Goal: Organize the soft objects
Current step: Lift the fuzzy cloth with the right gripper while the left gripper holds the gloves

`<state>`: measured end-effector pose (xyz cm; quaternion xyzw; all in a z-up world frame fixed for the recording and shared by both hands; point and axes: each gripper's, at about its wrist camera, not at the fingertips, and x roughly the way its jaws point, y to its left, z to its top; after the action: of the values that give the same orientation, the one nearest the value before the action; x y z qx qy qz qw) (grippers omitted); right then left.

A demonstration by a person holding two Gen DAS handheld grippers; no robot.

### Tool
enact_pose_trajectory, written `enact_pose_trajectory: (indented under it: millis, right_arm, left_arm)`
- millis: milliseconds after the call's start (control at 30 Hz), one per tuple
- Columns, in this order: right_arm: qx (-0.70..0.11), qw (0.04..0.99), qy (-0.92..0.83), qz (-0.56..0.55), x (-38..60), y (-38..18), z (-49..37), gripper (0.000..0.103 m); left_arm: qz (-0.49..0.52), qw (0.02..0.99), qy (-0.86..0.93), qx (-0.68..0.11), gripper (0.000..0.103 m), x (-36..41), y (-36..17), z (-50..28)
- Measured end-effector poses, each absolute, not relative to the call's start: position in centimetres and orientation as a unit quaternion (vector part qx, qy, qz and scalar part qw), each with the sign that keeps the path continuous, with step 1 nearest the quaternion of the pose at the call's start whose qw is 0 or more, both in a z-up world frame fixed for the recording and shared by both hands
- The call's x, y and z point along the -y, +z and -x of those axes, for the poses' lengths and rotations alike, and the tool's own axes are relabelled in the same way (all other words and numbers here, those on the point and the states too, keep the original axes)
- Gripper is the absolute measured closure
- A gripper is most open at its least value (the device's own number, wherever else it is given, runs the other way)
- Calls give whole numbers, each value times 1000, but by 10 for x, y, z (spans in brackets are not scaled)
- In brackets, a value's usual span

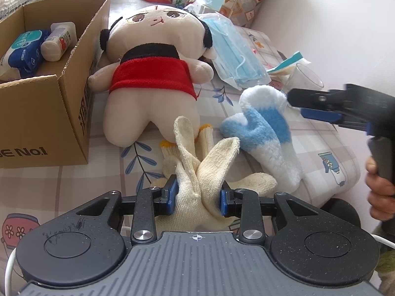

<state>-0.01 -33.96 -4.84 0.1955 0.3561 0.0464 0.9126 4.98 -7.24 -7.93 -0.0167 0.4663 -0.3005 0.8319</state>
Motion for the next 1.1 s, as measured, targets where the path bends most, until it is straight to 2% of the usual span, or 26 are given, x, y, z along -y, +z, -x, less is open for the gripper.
enact_pose_trajectory:
  millis: [67, 133, 400, 500, 700, 800, 867, 967, 1100]
  right_arm:
    - [-367, 908, 61, -193, 334, -49, 0, 14]
    - [-384, 905, 66, -173, 325, -53, -7, 10]
    - [-434, 894, 66, -92, 296, -79, -30, 12]
    - [-451, 886, 62, -89, 295, -88, -33, 24]
    - [-447, 890, 52, -72, 296, -89, -26, 39]
    - [-444, 892, 43, -79, 300, -89, -25, 53]
    - [-442, 891, 38, -93, 305, -89, -24, 69]
    - [-439, 890, 39, -116, 312, -89, -21, 78]
    - [-426, 893, 33, -140, 318, -86, -12, 81]
  left_arm:
    - [14, 833, -301, -465, 72, 73, -80, -49]
    - [11, 834, -300, -463, 72, 74, -80, -48]
    - [7, 835, -299, -461, 72, 76, -80, -47]
    - [6, 836, -299, -460, 72, 76, -80, -47]
    - [7, 837, -298, -458, 72, 75, -81, -46]
    - [4, 838, -298, -457, 72, 76, -81, -47]
    - [5, 838, -297, -457, 72, 75, -80, -47]
    - [3, 840, -296, -455, 72, 76, -81, -46]
    - [1, 841, -295, -454, 72, 76, -80, -45]
